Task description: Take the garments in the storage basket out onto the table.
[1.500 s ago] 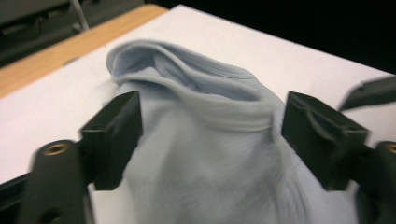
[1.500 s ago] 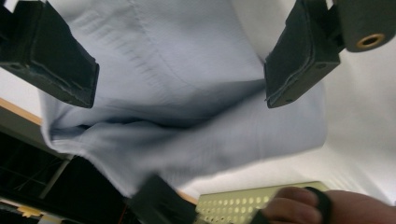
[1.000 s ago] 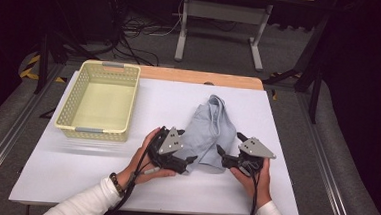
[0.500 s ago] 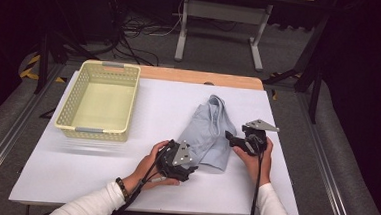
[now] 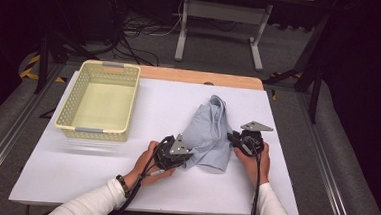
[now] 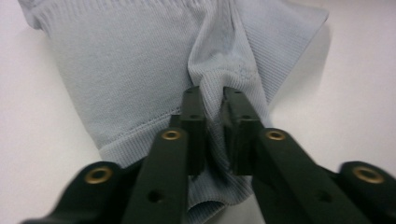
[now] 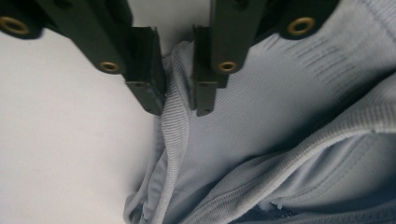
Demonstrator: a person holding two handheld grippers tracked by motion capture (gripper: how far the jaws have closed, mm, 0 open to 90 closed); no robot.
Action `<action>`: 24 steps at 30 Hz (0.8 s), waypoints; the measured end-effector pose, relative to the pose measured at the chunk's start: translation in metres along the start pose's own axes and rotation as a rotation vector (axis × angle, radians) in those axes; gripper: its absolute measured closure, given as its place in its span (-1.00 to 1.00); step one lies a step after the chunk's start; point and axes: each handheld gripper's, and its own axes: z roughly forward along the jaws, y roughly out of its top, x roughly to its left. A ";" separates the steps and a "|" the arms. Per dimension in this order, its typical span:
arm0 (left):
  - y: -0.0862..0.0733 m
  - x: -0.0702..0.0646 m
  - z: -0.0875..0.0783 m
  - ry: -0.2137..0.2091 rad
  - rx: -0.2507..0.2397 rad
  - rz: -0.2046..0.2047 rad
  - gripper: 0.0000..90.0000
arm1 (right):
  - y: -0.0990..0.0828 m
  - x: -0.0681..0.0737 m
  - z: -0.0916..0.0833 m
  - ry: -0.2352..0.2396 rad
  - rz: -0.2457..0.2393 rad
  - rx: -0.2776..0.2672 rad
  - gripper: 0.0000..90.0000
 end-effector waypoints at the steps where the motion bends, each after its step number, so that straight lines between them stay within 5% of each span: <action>1: 0.000 0.001 -0.003 -0.013 -0.017 -0.003 0.86 | 0.000 -0.001 -0.002 0.000 -0.003 -0.006 0.74; 7: 0.004 0.000 -0.024 0.005 -0.077 0.015 0.89 | 0.002 -0.002 -0.016 -0.010 -0.012 -0.066 0.83; 16: 0.002 0.005 -0.066 0.052 -0.193 -0.029 0.90 | 0.010 -0.004 -0.044 -0.063 -0.025 -0.164 0.84; 24: -0.007 0.007 -0.077 0.059 -0.189 -0.049 0.90 | 0.009 -0.009 -0.055 -0.064 -0.014 -0.183 0.83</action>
